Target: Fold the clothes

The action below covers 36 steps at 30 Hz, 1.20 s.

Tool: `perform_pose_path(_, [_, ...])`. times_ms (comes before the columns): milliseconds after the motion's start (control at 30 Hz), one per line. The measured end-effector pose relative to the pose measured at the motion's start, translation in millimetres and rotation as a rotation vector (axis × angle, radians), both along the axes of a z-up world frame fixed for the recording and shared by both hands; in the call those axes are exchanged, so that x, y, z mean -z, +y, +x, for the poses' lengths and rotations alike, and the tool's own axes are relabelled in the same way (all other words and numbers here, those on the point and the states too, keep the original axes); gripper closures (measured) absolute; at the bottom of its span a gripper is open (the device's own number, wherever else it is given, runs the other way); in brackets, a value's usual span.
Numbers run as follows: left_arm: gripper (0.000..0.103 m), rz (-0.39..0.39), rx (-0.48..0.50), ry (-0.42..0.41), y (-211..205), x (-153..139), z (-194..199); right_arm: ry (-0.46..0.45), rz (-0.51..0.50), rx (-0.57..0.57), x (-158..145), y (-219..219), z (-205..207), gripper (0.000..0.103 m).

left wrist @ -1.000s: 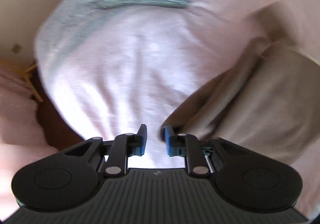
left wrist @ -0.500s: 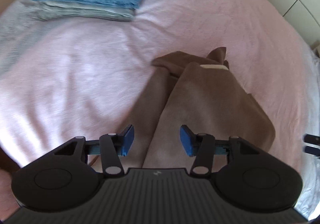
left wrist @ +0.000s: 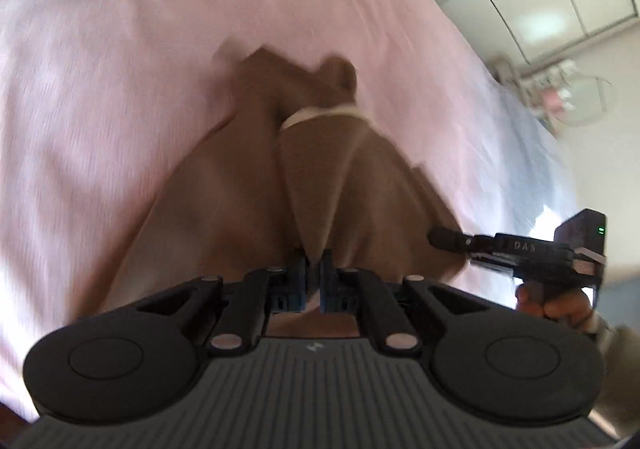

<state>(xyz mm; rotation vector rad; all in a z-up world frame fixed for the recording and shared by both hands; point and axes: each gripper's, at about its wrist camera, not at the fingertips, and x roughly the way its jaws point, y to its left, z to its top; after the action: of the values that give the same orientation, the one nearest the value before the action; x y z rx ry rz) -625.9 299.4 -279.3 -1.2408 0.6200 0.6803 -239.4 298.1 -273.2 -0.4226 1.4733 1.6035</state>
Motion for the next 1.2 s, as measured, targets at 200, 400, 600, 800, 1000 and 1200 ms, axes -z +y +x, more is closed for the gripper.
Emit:
perform_pose_path(200, [0.099, -0.068, 0.07, 0.099, -35.9, -3.3, -32.5, -0.215, -0.34, -0.057, -1.1, -109.5, 2.6, 0.033])
perform_pose_path(400, [0.094, -0.043, 0.122, 0.233, -44.8, -15.1, -53.3, -0.419, -0.225, 0.097, -31.1, -100.6, 2.5, 0.016])
perform_pose_path(600, [0.086, 0.064, 0.011, 0.238, -16.5, -27.2, -37.1, -0.284, 0.119, -0.092, -49.0, -10.0, -62.6, 0.017])
perform_pose_path(800, [0.083, 0.048, -0.038, 0.264, -30.1, -25.8, -23.3, -0.26, 0.078, -0.318, 9.5, 14.7, -128.4, 0.085])
perform_pose_path(1000, [0.083, 0.04, -0.093, 0.298, -28.3, -31.5, -17.0, -0.065, 0.186, -0.195, -24.8, -39.1, -68.8, 0.102])
perform_pose_path(1200, [0.065, 0.061, -0.08, 0.251, -1.4, -25.7, 33.4, -0.119, 0.064, 0.301, -43.7, -105.8, 51.1, 0.102])
